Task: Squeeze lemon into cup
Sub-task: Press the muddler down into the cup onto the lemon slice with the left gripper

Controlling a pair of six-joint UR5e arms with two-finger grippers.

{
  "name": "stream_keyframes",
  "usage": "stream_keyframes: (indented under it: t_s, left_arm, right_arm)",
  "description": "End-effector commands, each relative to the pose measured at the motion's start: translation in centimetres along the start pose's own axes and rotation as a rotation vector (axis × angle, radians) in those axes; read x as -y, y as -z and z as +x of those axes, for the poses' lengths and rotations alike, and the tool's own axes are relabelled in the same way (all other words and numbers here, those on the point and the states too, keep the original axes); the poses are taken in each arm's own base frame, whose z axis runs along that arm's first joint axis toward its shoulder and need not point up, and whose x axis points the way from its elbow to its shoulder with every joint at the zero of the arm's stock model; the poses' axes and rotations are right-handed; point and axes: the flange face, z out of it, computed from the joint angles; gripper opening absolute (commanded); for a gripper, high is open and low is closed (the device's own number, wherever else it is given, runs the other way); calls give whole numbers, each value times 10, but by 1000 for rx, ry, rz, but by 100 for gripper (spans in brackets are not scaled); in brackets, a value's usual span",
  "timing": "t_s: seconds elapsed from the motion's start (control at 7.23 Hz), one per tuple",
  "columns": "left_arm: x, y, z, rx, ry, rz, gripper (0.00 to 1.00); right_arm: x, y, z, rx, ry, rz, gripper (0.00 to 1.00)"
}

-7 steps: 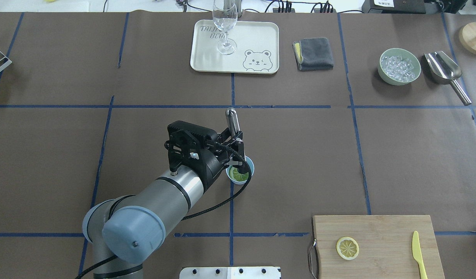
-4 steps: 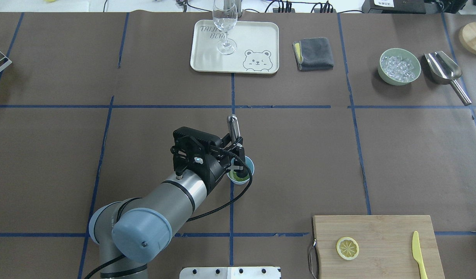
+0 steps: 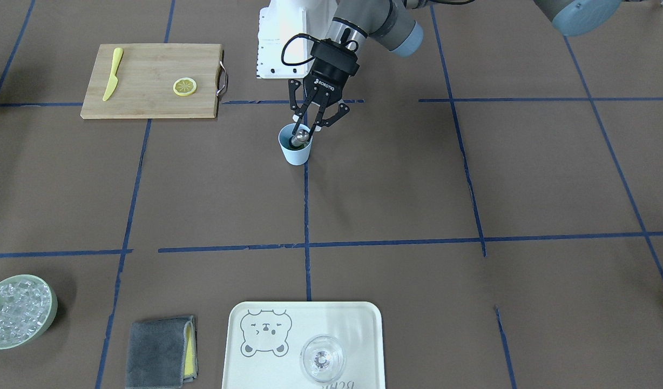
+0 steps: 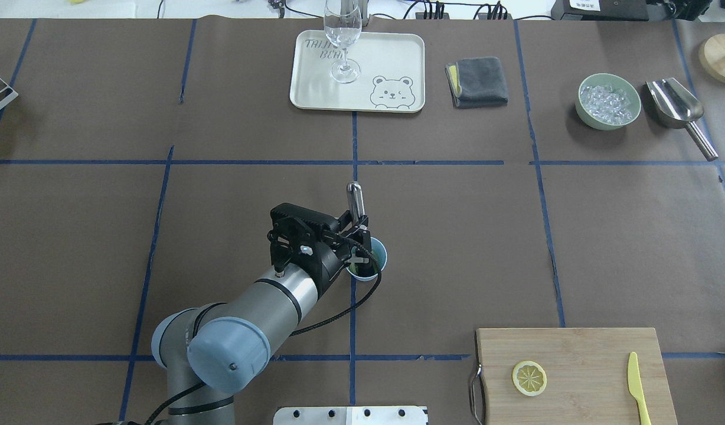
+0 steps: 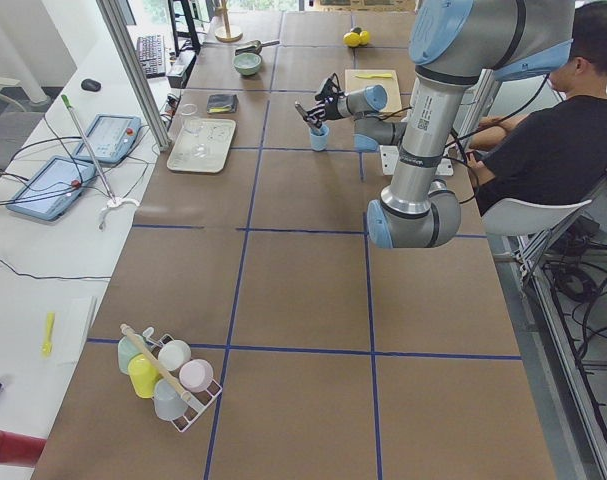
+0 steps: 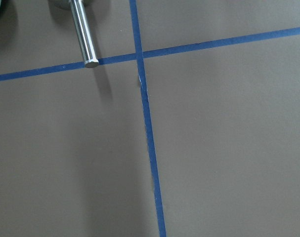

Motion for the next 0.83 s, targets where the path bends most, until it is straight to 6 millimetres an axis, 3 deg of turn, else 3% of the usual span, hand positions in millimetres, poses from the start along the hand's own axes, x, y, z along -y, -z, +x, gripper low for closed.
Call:
stream_keyframes:
  t_s: [0.0,0.14,0.28,0.55,0.69]
  left_arm:
    - [10,8,6,-22,-1,7,0]
    - [28,23,9,-51,-14,20,0]
    - [58,32,4,-77,-25,45,0]
    - [116,28,-27,-112,-31,37,0]
    - [144,23,-55,-120,-65,11,0]
  right_arm:
    - [0,1,0,0,1,1,100]
    - [-4,0,5,1,-10,0,100]
    - [-6,2,9,2,-21,6,100]
    - [-10,1,14,2,-25,8,100]
    - [-10,1,16,-6,16,9,100]
